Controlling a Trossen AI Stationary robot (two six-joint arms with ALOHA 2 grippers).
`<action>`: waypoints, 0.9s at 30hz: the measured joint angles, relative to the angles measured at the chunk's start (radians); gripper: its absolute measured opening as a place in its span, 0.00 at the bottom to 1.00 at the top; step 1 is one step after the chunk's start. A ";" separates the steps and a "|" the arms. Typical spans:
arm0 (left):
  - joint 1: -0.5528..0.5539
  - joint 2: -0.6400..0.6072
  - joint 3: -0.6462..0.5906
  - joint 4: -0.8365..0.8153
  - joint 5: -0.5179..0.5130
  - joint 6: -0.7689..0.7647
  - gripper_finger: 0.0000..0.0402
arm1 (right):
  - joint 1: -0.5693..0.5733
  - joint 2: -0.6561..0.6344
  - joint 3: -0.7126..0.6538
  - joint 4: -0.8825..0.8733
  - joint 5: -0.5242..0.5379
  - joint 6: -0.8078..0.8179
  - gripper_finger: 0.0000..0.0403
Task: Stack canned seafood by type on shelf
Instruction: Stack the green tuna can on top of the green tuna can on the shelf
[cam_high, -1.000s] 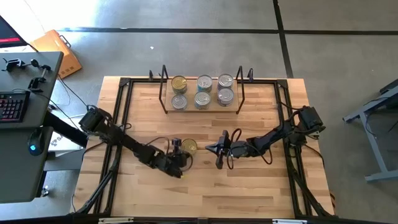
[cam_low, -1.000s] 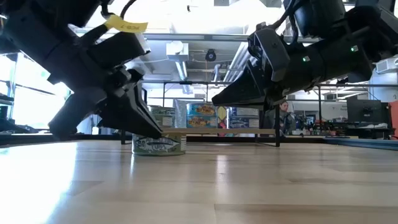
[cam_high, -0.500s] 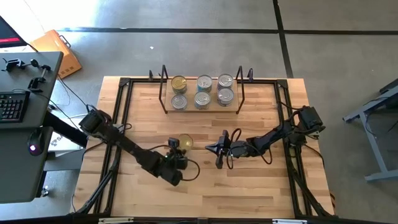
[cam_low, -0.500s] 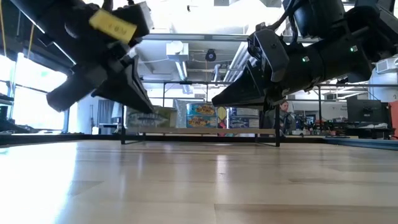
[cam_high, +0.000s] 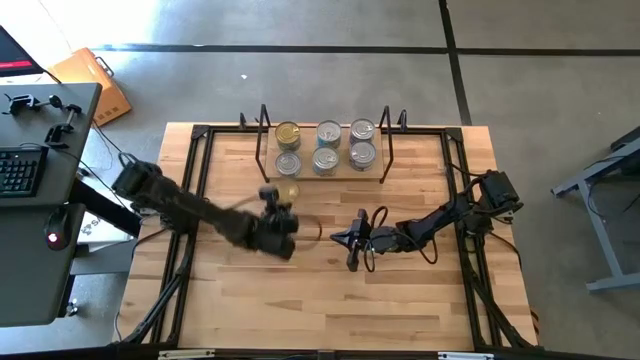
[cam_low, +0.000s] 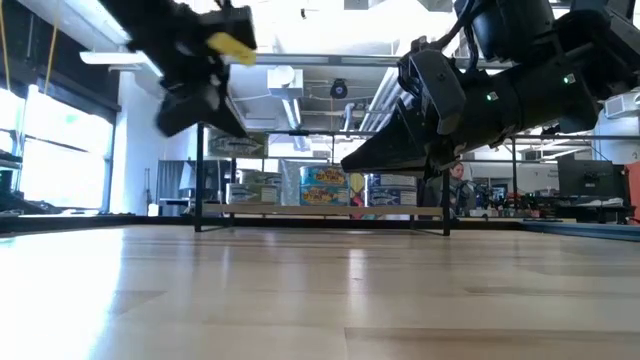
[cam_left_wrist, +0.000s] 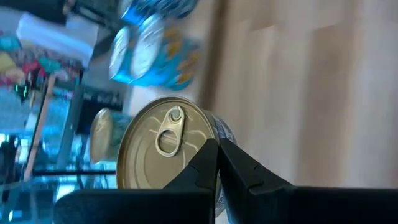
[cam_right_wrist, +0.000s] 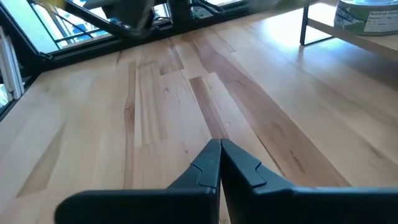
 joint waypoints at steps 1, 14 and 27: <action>0.036 -0.016 0.000 -0.002 0.009 0.020 0.00 | 0.000 0.000 0.000 0.000 0.000 0.000 0.00; 0.417 -0.081 0.001 0.254 0.352 0.378 0.00 | 0.003 0.000 0.000 -0.012 0.000 0.000 0.00; 0.525 -0.076 -0.085 0.271 0.422 0.370 0.00 | 0.004 0.000 0.000 -0.027 0.000 0.002 0.00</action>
